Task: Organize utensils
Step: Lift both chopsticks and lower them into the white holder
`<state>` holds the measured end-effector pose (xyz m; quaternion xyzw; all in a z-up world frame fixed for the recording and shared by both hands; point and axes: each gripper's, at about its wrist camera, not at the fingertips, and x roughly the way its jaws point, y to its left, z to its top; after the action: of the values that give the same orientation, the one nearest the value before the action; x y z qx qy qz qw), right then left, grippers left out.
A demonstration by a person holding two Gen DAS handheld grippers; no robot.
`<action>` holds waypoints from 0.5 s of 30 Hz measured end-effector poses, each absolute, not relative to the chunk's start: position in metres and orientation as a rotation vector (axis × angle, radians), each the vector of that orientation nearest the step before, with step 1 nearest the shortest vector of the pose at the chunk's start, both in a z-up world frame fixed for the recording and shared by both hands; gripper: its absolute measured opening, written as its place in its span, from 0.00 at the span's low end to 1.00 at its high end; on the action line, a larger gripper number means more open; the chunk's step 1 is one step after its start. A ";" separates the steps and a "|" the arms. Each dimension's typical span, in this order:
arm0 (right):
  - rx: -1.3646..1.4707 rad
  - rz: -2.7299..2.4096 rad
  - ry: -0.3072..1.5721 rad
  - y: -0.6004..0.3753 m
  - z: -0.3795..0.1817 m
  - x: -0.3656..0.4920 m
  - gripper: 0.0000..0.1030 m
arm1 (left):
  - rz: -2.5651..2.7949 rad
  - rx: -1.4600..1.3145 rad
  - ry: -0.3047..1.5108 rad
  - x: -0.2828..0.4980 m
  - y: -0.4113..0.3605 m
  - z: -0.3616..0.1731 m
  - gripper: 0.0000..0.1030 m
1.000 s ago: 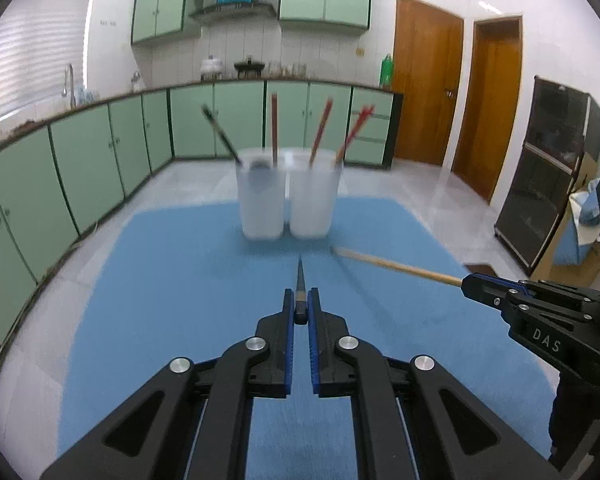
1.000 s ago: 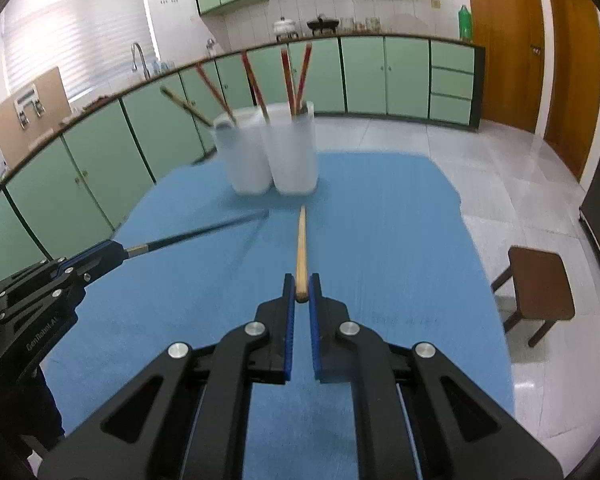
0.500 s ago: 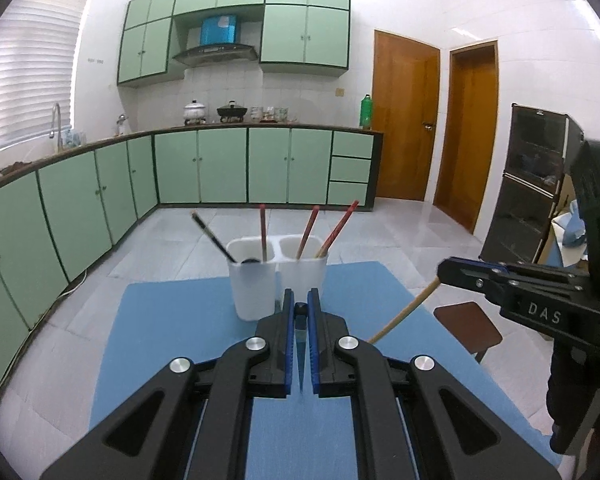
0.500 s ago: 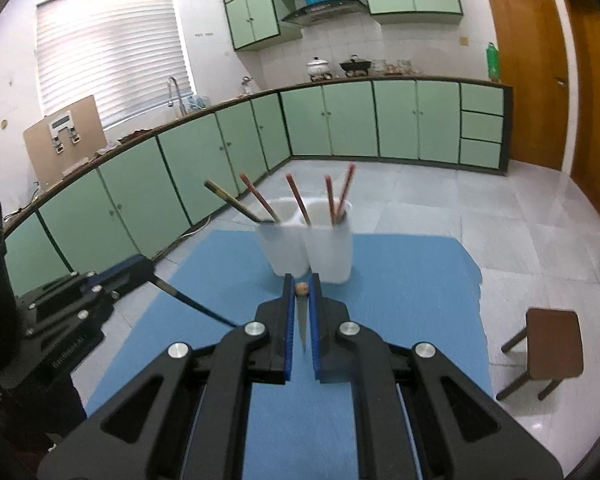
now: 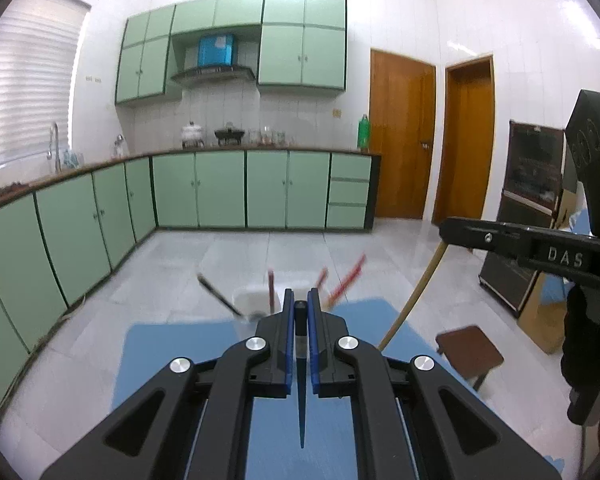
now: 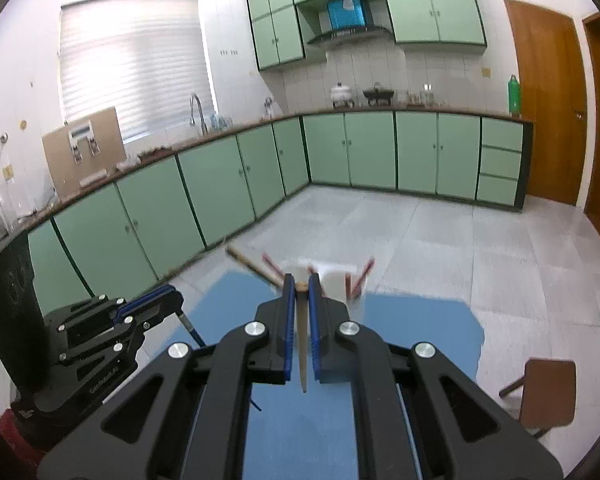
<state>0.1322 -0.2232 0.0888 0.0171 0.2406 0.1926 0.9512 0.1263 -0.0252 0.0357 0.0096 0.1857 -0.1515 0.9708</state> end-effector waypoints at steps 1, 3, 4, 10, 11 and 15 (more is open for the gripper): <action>0.028 0.387 0.466 -0.224 0.099 0.135 0.06 | -0.303 0.021 0.359 0.129 -0.024 0.042 0.06; 0.024 0.383 0.426 -0.225 0.115 0.140 0.06 | -0.291 0.029 0.320 0.135 -0.022 0.059 0.06; 0.025 0.379 0.409 -0.226 0.123 0.143 0.06 | -0.287 0.030 0.306 0.137 -0.022 0.065 0.06; 0.018 0.343 0.320 -0.231 0.162 0.167 0.06 | -0.254 0.031 0.191 0.161 -0.018 0.112 0.06; 0.015 0.336 0.314 -0.232 0.165 0.172 0.06 | -0.251 0.031 0.181 0.165 -0.019 0.116 0.06; 0.014 0.313 0.313 -0.233 0.167 0.196 0.06 | -0.220 0.043 0.142 0.187 -0.023 0.130 0.06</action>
<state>0.1958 -0.2335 0.1672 0.0072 0.1553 0.1553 0.9756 0.1866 -0.0226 0.1303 0.0216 0.0706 -0.1095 0.9912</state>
